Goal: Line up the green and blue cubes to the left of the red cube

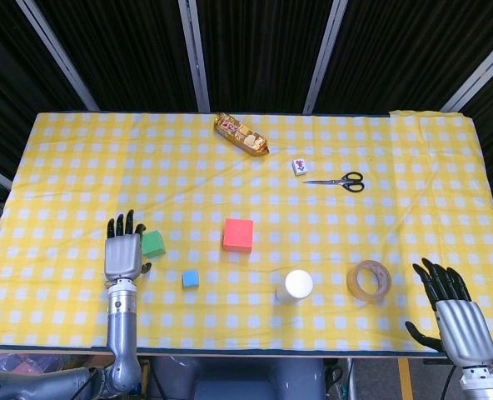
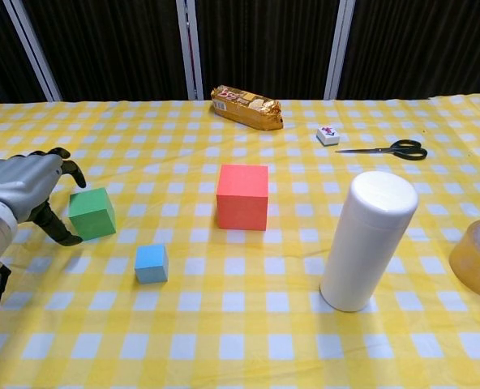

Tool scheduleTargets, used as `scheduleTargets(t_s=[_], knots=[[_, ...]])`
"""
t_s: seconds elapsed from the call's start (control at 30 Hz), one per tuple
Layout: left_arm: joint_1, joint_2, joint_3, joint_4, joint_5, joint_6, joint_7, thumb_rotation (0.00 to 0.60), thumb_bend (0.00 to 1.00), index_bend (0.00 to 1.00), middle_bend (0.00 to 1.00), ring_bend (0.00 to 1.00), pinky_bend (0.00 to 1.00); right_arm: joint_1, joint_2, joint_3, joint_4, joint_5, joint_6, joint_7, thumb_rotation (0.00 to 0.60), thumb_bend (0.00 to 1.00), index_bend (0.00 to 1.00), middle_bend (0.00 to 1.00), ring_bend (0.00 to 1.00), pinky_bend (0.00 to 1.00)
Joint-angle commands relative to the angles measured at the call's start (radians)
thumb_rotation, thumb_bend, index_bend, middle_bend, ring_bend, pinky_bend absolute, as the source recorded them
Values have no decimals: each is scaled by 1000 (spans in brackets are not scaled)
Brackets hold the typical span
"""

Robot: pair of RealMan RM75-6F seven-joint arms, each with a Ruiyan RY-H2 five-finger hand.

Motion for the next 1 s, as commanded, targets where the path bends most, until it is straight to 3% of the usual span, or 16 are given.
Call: scheduleTargets(t_s=[0.03, 0.6, 1.0], knots=[[-1, -10, 3, 15, 7, 4, -5, 600, 145, 264, 0, 0, 0, 1, 2, -1, 0, -1, -1, 4, 600, 282, 35, 0, 0, 0], [3, -37, -4, 69, 36, 51, 21, 600, 145, 308, 0, 0, 0, -7, 11, -16, 2, -15, 10, 28, 600, 282, 50, 0, 0, 0], [-9, -75, -11, 123, 25, 30, 53, 600, 147, 310, 3, 0, 0, 0, 13, -16, 2, -13, -2, 37, 600, 282, 50, 0, 0, 0]])
